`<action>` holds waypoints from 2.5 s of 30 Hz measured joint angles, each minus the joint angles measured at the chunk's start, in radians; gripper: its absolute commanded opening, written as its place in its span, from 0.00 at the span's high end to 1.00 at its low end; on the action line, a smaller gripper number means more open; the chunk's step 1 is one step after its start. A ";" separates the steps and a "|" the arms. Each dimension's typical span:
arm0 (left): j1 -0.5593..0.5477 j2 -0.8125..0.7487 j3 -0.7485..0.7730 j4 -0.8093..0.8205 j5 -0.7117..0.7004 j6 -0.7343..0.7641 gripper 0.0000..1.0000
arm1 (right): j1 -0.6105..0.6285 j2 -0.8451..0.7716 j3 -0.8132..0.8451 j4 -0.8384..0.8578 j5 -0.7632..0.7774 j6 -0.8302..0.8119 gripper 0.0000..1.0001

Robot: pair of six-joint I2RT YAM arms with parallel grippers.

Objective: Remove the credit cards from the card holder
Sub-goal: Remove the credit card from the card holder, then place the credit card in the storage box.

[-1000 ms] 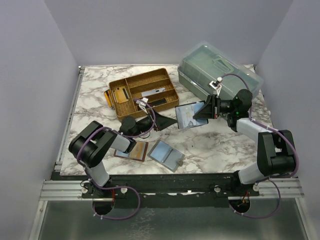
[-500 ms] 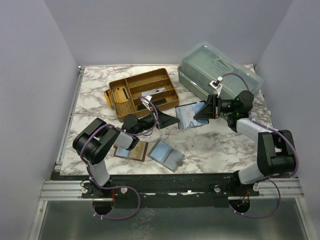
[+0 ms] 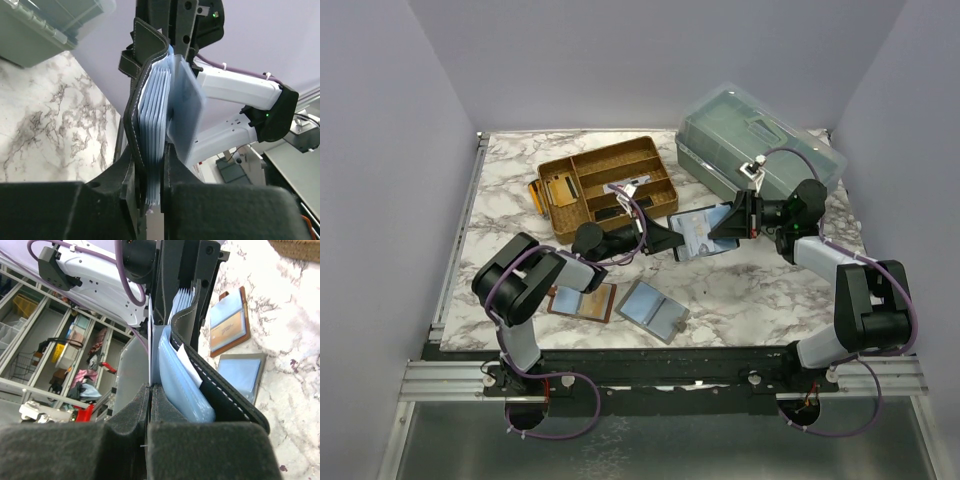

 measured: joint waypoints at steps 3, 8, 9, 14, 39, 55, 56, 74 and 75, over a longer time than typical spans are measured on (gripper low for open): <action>0.006 -0.011 -0.013 0.000 0.011 -0.002 1.00 | 0.000 -0.008 0.001 -0.074 0.000 -0.059 1.00; 0.026 -0.059 -0.060 -0.001 0.020 -0.002 1.00 | 0.010 -0.044 0.021 -0.278 0.011 -0.222 1.00; 0.032 -0.072 -0.066 -0.002 0.024 -0.002 1.00 | 0.013 -0.050 0.029 -0.312 0.016 -0.253 1.00; 0.091 -0.129 -0.111 -0.003 0.052 -0.003 1.00 | -0.006 -0.071 0.052 -0.389 0.019 -0.333 1.00; 0.563 -0.689 -0.282 -0.364 0.044 0.071 1.00 | -0.010 -0.117 0.401 -0.952 0.019 -0.851 1.00; 0.729 -0.893 0.018 -1.175 -0.217 0.569 1.00 | 0.157 0.423 1.105 -1.653 0.480 -1.407 1.00; 0.729 -0.888 0.023 -1.198 -0.230 0.588 1.00 | 0.171 0.473 1.172 -1.668 0.511 -1.429 1.00; 0.731 -0.718 0.166 -1.279 -0.353 0.637 1.00 | 0.306 0.888 1.690 -1.703 0.925 -1.786 1.00; 0.731 -0.713 0.177 -1.283 -0.353 0.636 1.00 | 0.313 0.891 1.690 -1.688 0.939 -1.796 1.00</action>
